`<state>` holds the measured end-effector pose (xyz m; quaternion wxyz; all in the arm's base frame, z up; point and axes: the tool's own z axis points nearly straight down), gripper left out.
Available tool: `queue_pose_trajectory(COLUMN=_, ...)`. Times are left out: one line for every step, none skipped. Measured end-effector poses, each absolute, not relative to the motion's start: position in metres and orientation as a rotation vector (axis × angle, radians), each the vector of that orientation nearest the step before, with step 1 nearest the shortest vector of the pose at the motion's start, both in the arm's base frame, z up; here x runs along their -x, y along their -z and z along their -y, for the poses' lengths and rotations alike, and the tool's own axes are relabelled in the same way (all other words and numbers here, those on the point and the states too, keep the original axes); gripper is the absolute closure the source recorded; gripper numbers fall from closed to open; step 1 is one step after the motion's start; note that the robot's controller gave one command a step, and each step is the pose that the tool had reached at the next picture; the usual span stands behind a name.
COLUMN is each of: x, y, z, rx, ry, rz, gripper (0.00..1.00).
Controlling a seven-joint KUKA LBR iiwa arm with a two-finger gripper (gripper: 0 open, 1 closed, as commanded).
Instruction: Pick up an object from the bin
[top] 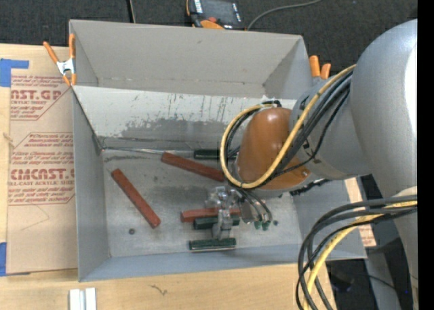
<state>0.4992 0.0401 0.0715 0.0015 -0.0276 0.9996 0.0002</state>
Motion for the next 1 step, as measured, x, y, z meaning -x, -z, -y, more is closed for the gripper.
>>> queue_pose_trajectory(x=-0.5199, y=-0.2228, z=-0.0290, rx=0.263, ry=0.001, rz=-3.121, gripper=1.00)
